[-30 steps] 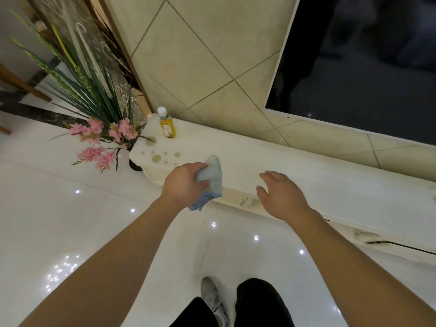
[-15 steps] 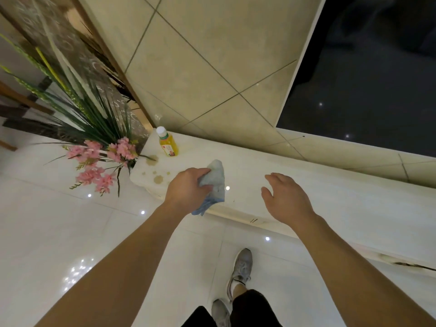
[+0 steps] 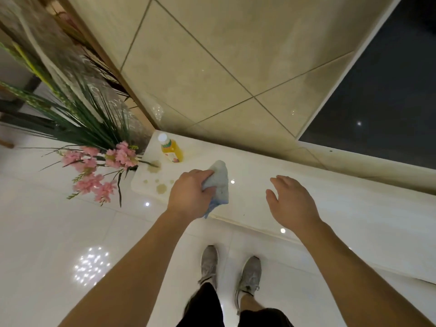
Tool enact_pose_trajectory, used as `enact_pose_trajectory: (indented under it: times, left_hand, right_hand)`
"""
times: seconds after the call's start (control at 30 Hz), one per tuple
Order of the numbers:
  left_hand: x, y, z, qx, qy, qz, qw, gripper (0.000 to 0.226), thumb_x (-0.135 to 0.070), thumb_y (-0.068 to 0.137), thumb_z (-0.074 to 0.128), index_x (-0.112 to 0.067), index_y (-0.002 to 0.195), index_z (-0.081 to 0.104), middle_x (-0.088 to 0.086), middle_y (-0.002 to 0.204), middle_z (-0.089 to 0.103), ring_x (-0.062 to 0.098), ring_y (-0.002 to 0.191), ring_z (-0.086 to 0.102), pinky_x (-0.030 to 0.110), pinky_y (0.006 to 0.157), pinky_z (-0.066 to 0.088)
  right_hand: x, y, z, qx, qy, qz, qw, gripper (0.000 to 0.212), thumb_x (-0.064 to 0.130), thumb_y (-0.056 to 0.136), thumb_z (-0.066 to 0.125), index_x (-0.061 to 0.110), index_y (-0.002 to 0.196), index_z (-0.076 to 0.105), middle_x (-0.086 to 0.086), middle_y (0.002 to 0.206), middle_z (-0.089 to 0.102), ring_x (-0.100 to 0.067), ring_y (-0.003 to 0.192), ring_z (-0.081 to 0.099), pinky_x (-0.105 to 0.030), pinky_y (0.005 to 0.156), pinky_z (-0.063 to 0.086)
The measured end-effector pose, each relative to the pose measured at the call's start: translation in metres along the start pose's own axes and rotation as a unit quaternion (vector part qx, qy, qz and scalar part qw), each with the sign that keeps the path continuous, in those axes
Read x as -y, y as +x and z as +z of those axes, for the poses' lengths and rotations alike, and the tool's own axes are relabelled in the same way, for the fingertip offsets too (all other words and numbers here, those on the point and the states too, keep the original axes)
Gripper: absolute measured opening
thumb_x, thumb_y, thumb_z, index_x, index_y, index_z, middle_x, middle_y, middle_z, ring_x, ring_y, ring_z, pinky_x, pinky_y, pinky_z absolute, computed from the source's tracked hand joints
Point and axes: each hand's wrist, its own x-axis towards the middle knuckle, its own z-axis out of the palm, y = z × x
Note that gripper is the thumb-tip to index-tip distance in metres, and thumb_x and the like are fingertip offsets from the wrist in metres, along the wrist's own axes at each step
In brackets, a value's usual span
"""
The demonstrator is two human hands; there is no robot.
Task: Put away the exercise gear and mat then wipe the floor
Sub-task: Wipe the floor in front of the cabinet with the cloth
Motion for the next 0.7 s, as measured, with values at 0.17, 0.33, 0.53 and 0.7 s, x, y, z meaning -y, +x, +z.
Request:
enact_pose_trajectory:
  times: [0.17,0.33,0.53,0.7]
  left_hand:
    - [0.029,0.034,0.013,0.004,0.027,0.038,0.999,0.028,-0.034,0.090,0.054,-0.028,0.117,0.063,-0.004,0.097,0.065,0.017,0.085,0.060,0.037,0.074,0.055]
    - [0.057,0.062,0.026,0.019,0.026,0.068,0.997,0.033,-0.032,0.089,0.057,-0.024,0.120,0.064,-0.001,0.098,0.066,0.021,0.087,0.060,0.041,0.076,0.054]
    - [0.089,0.099,0.056,0.047,0.049,0.090,0.994,0.028,-0.023,0.088,0.055,-0.022,0.114,0.067,0.001,0.092,0.066,0.021,0.081,0.058,0.040,0.071,0.053]
    - [0.108,0.126,0.096,0.077,0.066,0.112,0.988,0.036,-0.026,0.087,0.054,-0.023,0.121,0.064,0.001,0.099,0.065,0.024,0.087,0.057,0.042,0.077,0.052]
  right_hand:
    - [0.011,0.025,0.019,0.001,0.004,0.028,1.000,0.050,0.040,0.102,0.031,0.017,0.146,0.039,-0.001,0.154,0.036,-0.019,0.142,0.030,-0.030,0.116,0.021]
    - [0.021,0.053,0.045,0.012,0.008,0.057,0.998,0.051,0.044,0.102,0.028,0.021,0.147,0.037,0.002,0.155,0.033,-0.017,0.144,0.028,-0.031,0.117,0.020]
    - [0.024,0.088,0.087,0.020,0.018,0.077,0.997,0.053,0.045,0.101,0.030,0.021,0.147,0.036,0.002,0.154,0.035,-0.017,0.143,0.029,-0.032,0.117,0.022]
    - [0.013,0.108,0.125,0.034,0.015,0.077,0.996,0.054,0.046,0.100,0.028,0.022,0.148,0.035,0.003,0.155,0.034,-0.017,0.144,0.028,-0.032,0.118,0.021]
